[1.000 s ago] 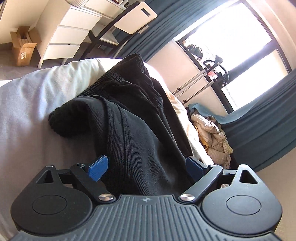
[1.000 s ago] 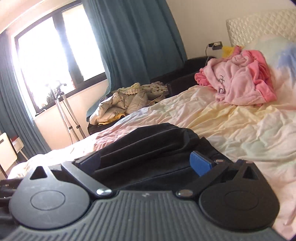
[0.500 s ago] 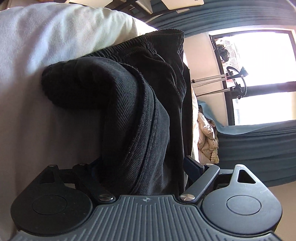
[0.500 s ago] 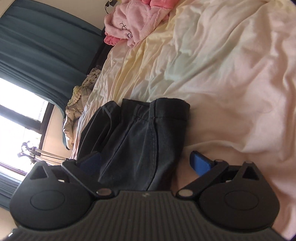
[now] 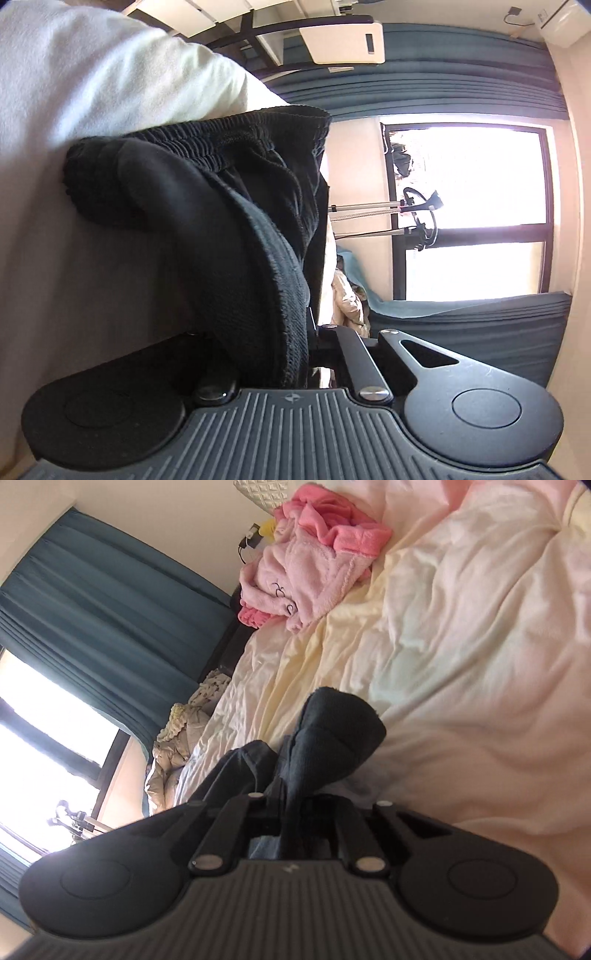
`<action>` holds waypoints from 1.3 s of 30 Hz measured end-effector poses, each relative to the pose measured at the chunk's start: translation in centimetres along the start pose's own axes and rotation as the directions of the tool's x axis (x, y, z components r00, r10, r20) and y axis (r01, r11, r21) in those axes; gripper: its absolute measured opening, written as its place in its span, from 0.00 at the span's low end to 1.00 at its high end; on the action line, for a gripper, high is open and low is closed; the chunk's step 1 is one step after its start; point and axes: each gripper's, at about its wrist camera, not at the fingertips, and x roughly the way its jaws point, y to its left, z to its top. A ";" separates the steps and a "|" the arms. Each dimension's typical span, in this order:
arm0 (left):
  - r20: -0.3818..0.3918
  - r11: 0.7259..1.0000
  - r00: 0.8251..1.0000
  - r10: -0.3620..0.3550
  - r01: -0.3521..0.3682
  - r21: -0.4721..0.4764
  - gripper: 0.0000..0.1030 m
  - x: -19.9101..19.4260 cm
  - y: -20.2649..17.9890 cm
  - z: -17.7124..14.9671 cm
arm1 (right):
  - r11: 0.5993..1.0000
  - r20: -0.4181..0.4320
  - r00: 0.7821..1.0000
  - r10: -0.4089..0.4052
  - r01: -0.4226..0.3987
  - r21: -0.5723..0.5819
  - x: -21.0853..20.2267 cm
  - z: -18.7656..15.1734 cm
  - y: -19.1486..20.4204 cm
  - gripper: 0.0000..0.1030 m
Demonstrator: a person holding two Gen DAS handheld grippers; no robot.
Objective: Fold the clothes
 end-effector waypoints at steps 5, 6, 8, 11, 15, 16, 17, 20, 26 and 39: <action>0.016 0.999 0.999 -0.052 0.052 0.000 0.08 -4.3 -0.6 0.5 | 1.000 0.084 0.996 -0.002 0.003 -0.023 -3.9 0.2 1.0 0.06; 0.004 0.999 0.999 -0.052 0.052 -0.008 0.08 -4.9 -0.4 0.9 | 0.999 0.077 0.997 0.003 0.000 -0.045 -4.1 0.4 1.4 0.06; -0.026 1.000 0.999 -0.029 0.029 -0.003 0.08 -5.4 -0.3 1.7 | 0.996 0.064 0.998 0.013 -0.007 -0.088 -4.4 0.9 2.2 0.06; -0.032 0.999 0.999 0.004 -0.002 0.048 0.08 -4.1 -2.0 2.6 | 0.989 0.062 0.998 0.021 -0.011 -0.147 -3.9 1.1 4.6 0.06; -0.013 0.997 1.000 -0.017 0.018 0.076 0.08 -0.6 -5.5 3.8 | 0.978 0.063 0.998 0.018 -0.004 -0.209 -0.7 1.9 9.1 0.06; -0.004 0.997 0.999 -0.033 0.033 0.068 0.09 0.8 -6.4 4.1 | 0.975 0.061 0.998 0.013 0.001 -0.222 0.5 2.0 10.2 0.06; 0.001 0.996 1.000 -0.027 0.027 0.080 0.09 2.6 -7.3 4.4 | 0.969 0.050 0.999 -0.003 0.015 -0.246 2.4 1.9 11.0 0.06; 0.015 0.990 1.000 0.013 -0.015 0.139 0.09 8.1 -10.2 5.2 | 0.947 0.022 0.998 -0.051 0.055 -0.317 8.3 1.3 13.5 0.06; 0.043 0.961 0.990 0.135 -0.141 0.239 0.11 20.8 -11.6 6.1 | 0.881 -0.023 0.988 -0.152 0.125 -0.456 20.0 0.2 18.4 0.06; 0.134 0.846 0.938 0.318 -0.345 0.407 0.32 33.1 -8.9 4.5 | 0.807 -0.148 0.961 -0.234 0.107 -0.580 34.0 -4.2 16.7 0.42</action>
